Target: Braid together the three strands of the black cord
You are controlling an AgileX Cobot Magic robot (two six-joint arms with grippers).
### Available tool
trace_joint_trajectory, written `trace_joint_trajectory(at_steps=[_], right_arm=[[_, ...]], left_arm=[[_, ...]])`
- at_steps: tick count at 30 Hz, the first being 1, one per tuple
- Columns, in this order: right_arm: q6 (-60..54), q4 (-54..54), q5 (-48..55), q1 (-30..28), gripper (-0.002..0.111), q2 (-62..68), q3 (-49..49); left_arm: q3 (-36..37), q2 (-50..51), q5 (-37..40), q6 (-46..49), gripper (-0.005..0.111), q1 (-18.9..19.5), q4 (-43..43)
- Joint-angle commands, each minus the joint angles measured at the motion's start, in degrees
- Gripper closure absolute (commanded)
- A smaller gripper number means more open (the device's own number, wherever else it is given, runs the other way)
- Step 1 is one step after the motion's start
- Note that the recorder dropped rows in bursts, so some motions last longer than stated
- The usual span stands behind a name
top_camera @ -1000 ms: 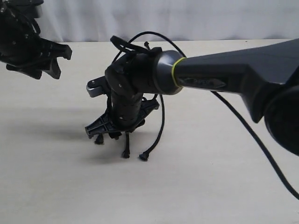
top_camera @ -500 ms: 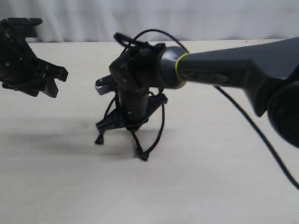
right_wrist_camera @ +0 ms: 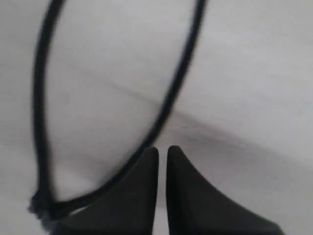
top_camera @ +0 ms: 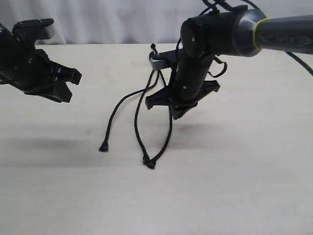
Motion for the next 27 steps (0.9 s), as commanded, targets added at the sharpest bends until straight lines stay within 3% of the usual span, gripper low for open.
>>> trace_joint_trajectory(at_steps=[1,8,15,17,20,27], right_arm=[[-2.8,2.9,-4.1,5.2,0.09,-0.3,0.6],[-2.0,2.6,-7.4,10.5,0.071,3.1,0.6],[-1.1,2.1,-7.0,10.7,0.07,6.9,0.6],[-1.1,1.8,-6.3,10.7,0.076,7.5,0.6],[-1.2,0.6,-4.3,10.7,0.104,7.0,0.2],[-1.2,-1.7,-1.5,4.8,0.104,0.6,-1.9]], left_arm=[[0.3,-0.4,-1.5,0.8,0.098,-0.1,-0.1],[0.3,-0.4,-1.5,0.1,0.098,-0.1,0.7],[0.3,-0.4,-1.5,-2.0,0.098,-0.1,3.3],[0.3,-0.4,-1.6,-2.1,0.098,-0.1,3.0],[0.3,-0.4,-1.6,-2.1,0.098,-0.1,3.0],[0.3,-0.4,-1.0,-1.6,0.098,-0.1,2.6]])
